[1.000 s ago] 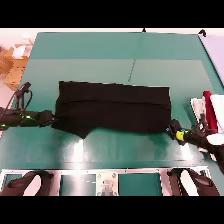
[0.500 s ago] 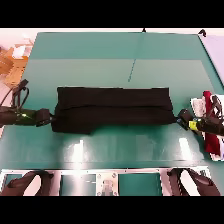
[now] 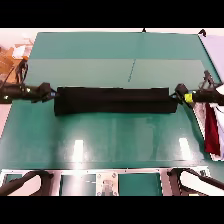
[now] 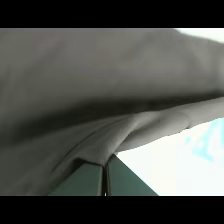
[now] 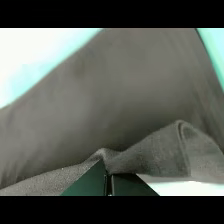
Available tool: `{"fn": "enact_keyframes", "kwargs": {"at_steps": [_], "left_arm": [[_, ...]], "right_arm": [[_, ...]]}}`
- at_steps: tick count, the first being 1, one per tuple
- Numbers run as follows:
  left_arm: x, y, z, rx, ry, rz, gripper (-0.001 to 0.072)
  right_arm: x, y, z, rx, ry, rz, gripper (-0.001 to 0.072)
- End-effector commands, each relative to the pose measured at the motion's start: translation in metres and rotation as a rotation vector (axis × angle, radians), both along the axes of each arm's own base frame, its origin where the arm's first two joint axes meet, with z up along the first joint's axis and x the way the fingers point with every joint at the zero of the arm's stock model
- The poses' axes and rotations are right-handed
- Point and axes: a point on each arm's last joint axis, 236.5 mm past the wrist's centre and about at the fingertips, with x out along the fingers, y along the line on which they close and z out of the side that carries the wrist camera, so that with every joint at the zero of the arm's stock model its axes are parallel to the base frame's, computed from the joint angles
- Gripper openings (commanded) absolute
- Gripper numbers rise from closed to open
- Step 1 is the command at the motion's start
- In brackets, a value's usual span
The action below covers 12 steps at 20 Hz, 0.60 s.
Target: Fold the shirts.
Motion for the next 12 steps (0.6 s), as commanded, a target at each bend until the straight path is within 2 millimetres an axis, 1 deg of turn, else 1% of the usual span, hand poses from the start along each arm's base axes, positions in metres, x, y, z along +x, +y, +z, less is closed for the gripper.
{"fn": "enact_keyframes", "kwargs": {"at_steps": [1,2,3,4,5,6,7,8,9,10,11,12], "left_arm": [[0.052,-0.003,-0.017,-0.053,0.001,-0.003,0.0025],[0.063,-0.008,-0.032,-0.048,0.011,-0.007,0.0025],[0.072,-0.013,-0.047,-0.041,0.017,-0.009,0.0063],[0.082,-0.016,-0.063,-0.029,0.023,0.004,0.0383],[0.089,-0.015,-0.073,-0.019,0.023,0.025,0.0579],[0.095,-0.012,-0.074,-0.027,0.018,0.052,0.0599],[0.099,-0.005,-0.07,-0.032,0.009,0.07,0.06],[0.099,0.003,-0.061,-0.034,0.002,0.064,0.06],[0.098,0.012,-0.05,-0.041,-0.002,0.054,0.06],[0.096,0.022,-0.036,-0.053,-0.008,0.045,0.06],[0.095,0.03,-0.026,-0.061,-0.012,0.04,0.06],[0.093,0.037,-0.018,-0.072,-0.01,0.036,0.06]], "right_arm": [[0.047,0.005,-0.029,0.016,0.035,0.038,0.0019],[0.056,0.007,-0.041,0.023,0.055,0.045,0.0023],[0.066,0.009,-0.053,0.039,0.069,0.043,0.0118],[0.075,0.008,-0.061,0.049,0.075,0.038,0.026],[0.085,0.003,-0.063,0.047,0.068,0.036,0.0383],[0.092,-0.003,-0.057,0.045,0.053,0.04,0.0433],[0.098,-0.014,-0.043,0.027,0.02,0.067,0.0433],[0.099,-0.026,-0.029,0.002,-0.008,0.115,0.0433],[0.094,-0.04,-0.016,-0.019,-0.014,0.168,0.0452],[0.084,-0.055,-0.01,-0.032,0.005,0.199,0.0506],[0.071,-0.069,-0.011,-0.037,0.03,0.219,0.0513],[0.059,-0.078,-0.017,-0.035,0.059,0.245,0.0544]]}}
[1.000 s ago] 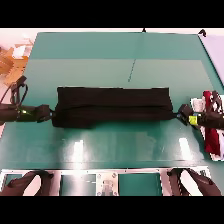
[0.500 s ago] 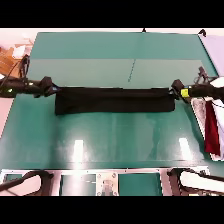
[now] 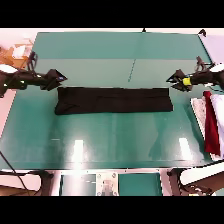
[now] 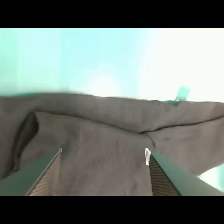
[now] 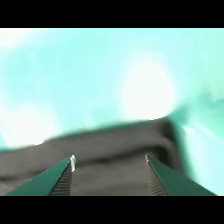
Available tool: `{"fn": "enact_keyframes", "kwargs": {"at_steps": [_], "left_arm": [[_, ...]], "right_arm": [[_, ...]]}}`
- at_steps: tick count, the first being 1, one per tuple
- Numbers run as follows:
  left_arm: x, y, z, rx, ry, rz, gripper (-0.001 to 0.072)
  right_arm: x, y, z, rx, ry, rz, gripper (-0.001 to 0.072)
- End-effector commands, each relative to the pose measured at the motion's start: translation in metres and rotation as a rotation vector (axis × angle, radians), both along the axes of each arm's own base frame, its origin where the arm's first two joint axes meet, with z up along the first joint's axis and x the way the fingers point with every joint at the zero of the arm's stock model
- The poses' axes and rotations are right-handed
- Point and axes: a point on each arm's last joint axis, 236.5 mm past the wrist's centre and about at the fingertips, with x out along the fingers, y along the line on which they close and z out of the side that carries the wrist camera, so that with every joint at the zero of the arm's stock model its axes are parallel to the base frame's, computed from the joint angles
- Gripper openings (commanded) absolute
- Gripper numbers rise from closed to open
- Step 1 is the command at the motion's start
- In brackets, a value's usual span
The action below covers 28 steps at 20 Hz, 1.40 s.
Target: Fold the shirts.
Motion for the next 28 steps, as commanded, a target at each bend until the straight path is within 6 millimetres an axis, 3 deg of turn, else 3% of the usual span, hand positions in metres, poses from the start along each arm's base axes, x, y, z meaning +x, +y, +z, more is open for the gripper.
{"fn": "enact_keyframes", "kwargs": {"at_steps": [1,5,10,11,12,13,14,15,16,17,18,20,22,25,28], "left_arm": [[-0.005,0.019,0.023,-0.039,0.013,-0.014,0.06],[-0.012,0.004,0.024,-0.053,0.03,-0.062,0.0599],[-0.014,-0.026,0.024,-0.046,0.026,-0.121,0.0595],[-0.015,-0.034,0.024,-0.045,0.023,-0.136,0.0454],[-0.016,-0.045,0.024,-0.038,0.011,-0.161,0.0184],[-0.015,-0.055,0.024,-0.031,-0.001,-0.179,0.0048],[-0.013,-0.068,0.024,-0.023,-0.016,-0.19,0.0042],[-0.011,-0.082,0.024,-0.016,-0.032,-0.202,0.0042],[-0.01,-0.1,0.024,-0.005,-0.054,-0.218,0.0042],[-0.007,-0.119,0.025,0.007,-0.083,-0.232,0.0042],[-0.005,-0.137,0.024,0.021,-0.115,-0.245,0.0042],[-0.001,-0.177,0.014,0.041,-0.157,-0.258,0.0042],[-0.005,-0.221,-0.007,0.057,-0.171,-0.289,0.0042],[-0.017,-0.284,-0.039,0.04,-0.173,-0.295,0.0025],[-0.029,-0.339,-0.06,-0.007,-0.155,-0.303,0.0025]], "right_arm": [[-0.038,-0.031,-0.006,-0.003,0.085,0.142,0.0546],[-0.071,-0.02,-0.053,0.101,0.216,0.27,0.0546],[-0.074,0.001,-0.092,0.2,0.271,0.303,0.0546],[-0.07,0.006,-0.094,0.217,0.263,0.3,0.0546],[-0.066,0.009,-0.096,0.223,0.25,0.295,0.0546],[-0.062,0.013,-0.098,0.226,0.239,0.295,0.0544],[-0.06,0.016,-0.098,0.227,0.229,0.304,0.044],[-0.058,0.019,-0.097,0.223,0.217,0.318,0.0216],[-0.056,0.023,-0.096,0.226,0.201,0.334,0.0096],[-0.055,0.025,-0.094,0.234,0.194,0.335,0.0018],[-0.054,0.027,-0.09,0.242,0.191,0.342,0.0018],[-0.056,0.029,-0.069,0.262,0.186,0.391,0.0017],[-0.052,0.028,-0.03,0.249,0.149,0.441,0.0017],[-0.035,0.034,0.05,0.209,-0.005,0.447,0.0017],[-0.042,0.062,0.135,0.234,-0.15,0.512,0.0018]]}}
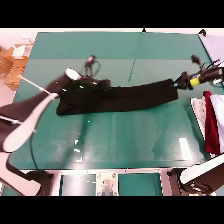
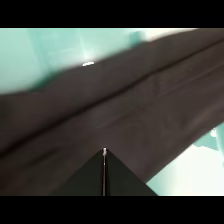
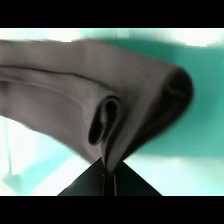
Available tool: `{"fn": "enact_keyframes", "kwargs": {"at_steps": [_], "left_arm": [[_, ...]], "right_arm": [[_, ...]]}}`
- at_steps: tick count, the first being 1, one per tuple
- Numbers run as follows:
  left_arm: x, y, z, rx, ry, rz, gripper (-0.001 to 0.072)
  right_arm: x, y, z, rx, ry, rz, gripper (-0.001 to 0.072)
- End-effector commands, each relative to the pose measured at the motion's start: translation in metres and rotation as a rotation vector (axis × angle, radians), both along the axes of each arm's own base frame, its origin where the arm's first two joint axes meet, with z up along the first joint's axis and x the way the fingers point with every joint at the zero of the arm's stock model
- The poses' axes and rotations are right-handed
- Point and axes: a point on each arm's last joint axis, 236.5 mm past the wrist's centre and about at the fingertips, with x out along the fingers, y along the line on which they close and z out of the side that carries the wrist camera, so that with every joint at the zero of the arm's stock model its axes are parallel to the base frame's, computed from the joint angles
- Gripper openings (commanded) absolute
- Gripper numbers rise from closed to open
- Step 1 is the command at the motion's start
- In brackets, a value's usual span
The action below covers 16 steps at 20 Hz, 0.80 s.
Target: Fold the shirts.
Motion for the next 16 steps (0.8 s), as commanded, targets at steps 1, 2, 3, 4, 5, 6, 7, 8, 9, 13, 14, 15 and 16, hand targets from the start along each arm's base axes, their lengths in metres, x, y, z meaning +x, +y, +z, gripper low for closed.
{"fn": "enact_keyframes", "kwargs": {"at_steps": [1,2,3,4,5,6,7,8,9,13,14,15,16], "left_arm": [[-0.009,-0.066,-0.02,-0.04,-0.006,-0.01,0.0025],[-0.012,-0.086,-0.02,-0.052,-0.014,-0.045,0.0025],[-0.016,-0.104,-0.02,-0.065,-0.012,-0.086,0.0025],[-0.021,-0.119,-0.023,-0.074,-0.004,-0.121,0.0025],[-0.025,-0.131,-0.027,-0.08,0.002,-0.148,0.0024],[-0.026,-0.138,-0.031,-0.089,0.022,-0.144,0.0024],[-0.027,-0.143,-0.036,-0.094,0.041,-0.142,0.0025],[-0.026,-0.144,-0.039,-0.095,0.045,-0.143,0.0024],[-0.027,-0.146,-0.041,-0.097,0.052,-0.151,0.0025],[-0.037,-0.146,-0.044,-0.091,0.075,-0.188,0.0024],[-0.038,-0.142,-0.042,-0.084,0.081,-0.21,0.0024],[-0.036,-0.136,-0.039,-0.078,0.086,-0.228,0.0024],[-0.03,-0.127,-0.036,-0.077,0.103,-0.222,0.0024]], "right_arm": [[-0.015,0.037,0.094,0.072,-0.139,0.085,0.0017],[-0.021,0.045,0.111,0.075,-0.173,0.107,0.0017],[-0.026,0.052,0.124,0.076,-0.202,0.119,0.0018],[-0.029,0.057,0.135,0.07,-0.227,0.127,0.0018],[-0.033,0.06,0.142,0.064,-0.244,0.133,0.0017],[-0.035,0.061,0.147,0.058,-0.255,0.134,0.0017],[-0.036,0.061,0.15,0.057,-0.256,0.13,0.0017],[-0.037,0.062,0.152,0.056,-0.255,0.127,0.0017],[-0.038,0.062,0.152,0.057,-0.253,0.13,0.0017],[-0.039,0.062,0.151,0.06,-0.242,0.123,0.0017],[-0.039,0.062,0.151,0.062,-0.239,0.12,0.0017],[-0.039,0.062,0.151,0.062,-0.238,0.119,0.0017],[-0.039,0.062,0.151,0.062,-0.237,0.119,0.0017]]}}
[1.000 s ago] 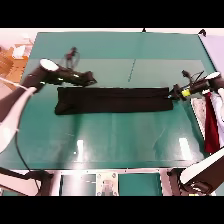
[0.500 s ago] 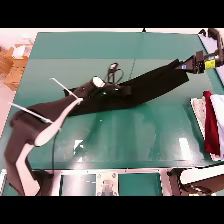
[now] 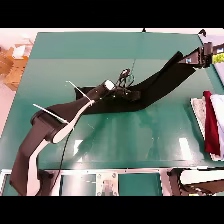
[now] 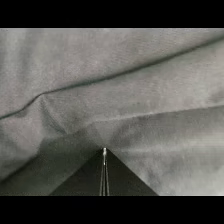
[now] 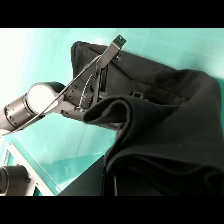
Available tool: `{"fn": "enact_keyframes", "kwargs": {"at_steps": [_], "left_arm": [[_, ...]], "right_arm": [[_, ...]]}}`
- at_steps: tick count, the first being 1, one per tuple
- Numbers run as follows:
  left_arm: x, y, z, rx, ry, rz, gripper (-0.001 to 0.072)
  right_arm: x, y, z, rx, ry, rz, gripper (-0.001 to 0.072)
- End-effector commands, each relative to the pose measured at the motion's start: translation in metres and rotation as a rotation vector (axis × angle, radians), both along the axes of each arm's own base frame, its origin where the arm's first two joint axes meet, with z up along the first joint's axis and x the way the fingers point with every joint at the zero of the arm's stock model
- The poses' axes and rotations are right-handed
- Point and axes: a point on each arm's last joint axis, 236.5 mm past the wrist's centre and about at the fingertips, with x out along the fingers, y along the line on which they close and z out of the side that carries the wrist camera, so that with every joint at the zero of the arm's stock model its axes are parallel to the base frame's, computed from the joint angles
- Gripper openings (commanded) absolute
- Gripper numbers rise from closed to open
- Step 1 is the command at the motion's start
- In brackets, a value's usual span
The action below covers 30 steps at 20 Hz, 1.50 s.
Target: Fold the shirts.
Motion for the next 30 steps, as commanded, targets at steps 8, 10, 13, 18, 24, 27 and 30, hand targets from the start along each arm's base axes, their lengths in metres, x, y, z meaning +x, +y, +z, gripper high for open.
{"fn": "enact_keyframes", "kwargs": {"at_steps": [8,10,13,18,24,27,30], "left_arm": [[0.02,0.037,-0.021,0.104,0.063,0.039,0.0024],[0.015,0.029,-0.03,0.107,0.065,0.039,0.0024],[0.011,0.016,-0.032,0.095,0.055,0.046,0.0024],[0.012,0.019,-0.023,0.088,0.055,0.039,0.0024],[0.034,0.086,0.056,0.073,0.029,-0.037,0.0024],[0.037,0.159,0.096,0.159,0.031,-0.11,0.0024],[0.04,0.239,0.128,0.264,0.051,-0.082,0.0024]], "right_arm": [[-0.004,0.017,0.012,0.055,0.005,0.025,0.0017],[-0.005,0.025,0.015,0.073,-0.001,0.043,0.0017],[-0.006,0.033,0.016,0.078,0.0,0.061,0.0018],[-0.006,0.035,0.016,0.078,0.002,0.066,0.0017],[-0.008,0.045,0.018,0.098,0.031,0.066,0.0018],[-0.008,0.075,0.019,0.107,0.042,0.094,0.0017],[-0.005,0.132,0.022,0.12,0.02,0.14,0.0018]]}}
